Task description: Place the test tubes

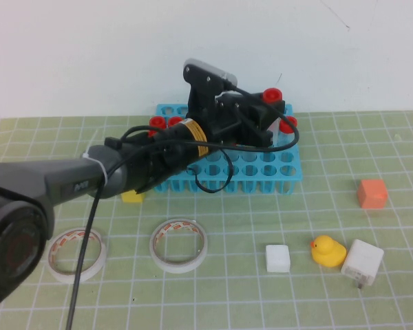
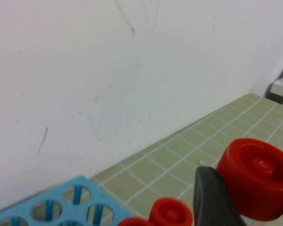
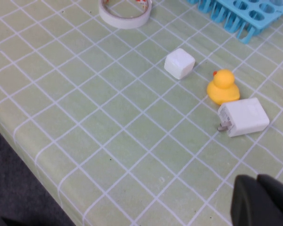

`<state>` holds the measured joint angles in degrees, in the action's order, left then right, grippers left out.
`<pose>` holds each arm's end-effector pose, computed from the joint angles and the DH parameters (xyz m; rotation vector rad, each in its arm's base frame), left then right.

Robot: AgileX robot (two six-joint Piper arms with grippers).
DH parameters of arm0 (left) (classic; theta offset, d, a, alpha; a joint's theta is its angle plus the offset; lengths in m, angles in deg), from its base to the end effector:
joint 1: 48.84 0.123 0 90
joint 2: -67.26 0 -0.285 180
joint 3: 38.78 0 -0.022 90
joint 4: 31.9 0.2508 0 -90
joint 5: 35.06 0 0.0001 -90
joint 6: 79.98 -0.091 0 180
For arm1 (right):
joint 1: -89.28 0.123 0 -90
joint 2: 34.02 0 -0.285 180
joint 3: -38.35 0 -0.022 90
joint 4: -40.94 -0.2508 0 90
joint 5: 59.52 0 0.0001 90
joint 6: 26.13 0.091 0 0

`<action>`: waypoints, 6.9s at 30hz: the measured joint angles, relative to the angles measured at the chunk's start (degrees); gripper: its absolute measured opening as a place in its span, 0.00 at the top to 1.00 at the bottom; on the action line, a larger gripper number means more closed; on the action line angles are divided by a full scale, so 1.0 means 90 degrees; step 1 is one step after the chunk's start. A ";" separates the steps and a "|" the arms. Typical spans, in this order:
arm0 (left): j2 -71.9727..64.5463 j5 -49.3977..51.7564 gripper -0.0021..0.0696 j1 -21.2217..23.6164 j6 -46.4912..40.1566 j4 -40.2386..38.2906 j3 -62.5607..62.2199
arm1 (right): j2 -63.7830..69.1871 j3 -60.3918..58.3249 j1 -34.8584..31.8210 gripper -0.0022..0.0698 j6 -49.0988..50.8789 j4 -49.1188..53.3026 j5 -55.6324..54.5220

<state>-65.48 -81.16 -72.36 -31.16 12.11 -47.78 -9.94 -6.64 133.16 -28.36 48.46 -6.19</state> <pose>0.4338 -0.2384 0.2154 0.5485 1.5025 -0.9252 0.0374 0.0227 0.3012 -0.8585 1.9609 0.2697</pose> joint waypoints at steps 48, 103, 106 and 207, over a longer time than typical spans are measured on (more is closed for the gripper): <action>-0.0615 -0.0051 0.59 -0.0047 -0.0369 -0.0203 -0.0096 | 0.0000 0.0000 0.0000 0.97 0.0000 0.0000 0.0000; 0.5706 0.3386 0.97 -0.0061 0.1606 0.4039 0.1588 | 0.0000 0.0000 0.0000 0.97 0.0014 0.0000 0.0000; 0.6241 0.3640 0.97 -0.0061 0.1620 0.4271 0.2374 | 0.0000 0.0000 0.0000 0.97 0.0014 0.0000 0.0000; 1.3959 0.7117 0.97 0.1896 -0.5034 -0.4889 0.9691 | 0.0000 0.0000 0.0000 0.97 0.0002 -0.0036 0.0000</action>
<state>60.16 -17.10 -55.29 -76.47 -31.90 39.44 -9.94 -6.64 133.16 -28.34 48.14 -6.19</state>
